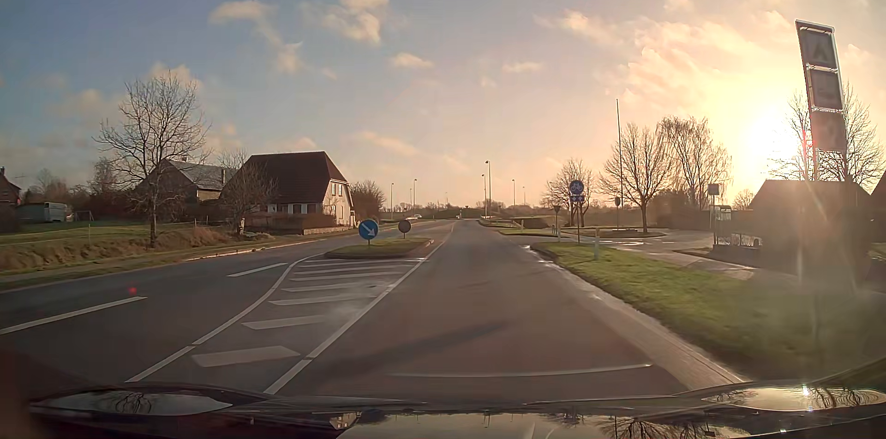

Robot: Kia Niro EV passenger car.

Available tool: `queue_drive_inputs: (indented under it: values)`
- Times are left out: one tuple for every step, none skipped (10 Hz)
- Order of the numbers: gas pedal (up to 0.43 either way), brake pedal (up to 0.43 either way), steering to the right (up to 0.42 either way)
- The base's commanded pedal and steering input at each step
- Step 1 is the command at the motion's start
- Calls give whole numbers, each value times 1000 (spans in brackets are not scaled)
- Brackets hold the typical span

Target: Follow the waypoints while adhering to traffic rules and regulations

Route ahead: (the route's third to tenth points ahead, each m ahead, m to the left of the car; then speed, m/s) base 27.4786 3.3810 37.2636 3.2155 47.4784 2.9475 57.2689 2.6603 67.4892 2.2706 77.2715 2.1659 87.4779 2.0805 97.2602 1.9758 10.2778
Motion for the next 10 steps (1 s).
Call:
queue_drive_inputs:
  values:
    - [177,0,9]
    - [177,0,9]
    - [177,0,9]
    - [177,0,9]
    - [177,0,5]
    - [177,0,2]
    - [177,0,2]
    - [177,0,2]
    - [177,0,1]
    - [189,0,1]
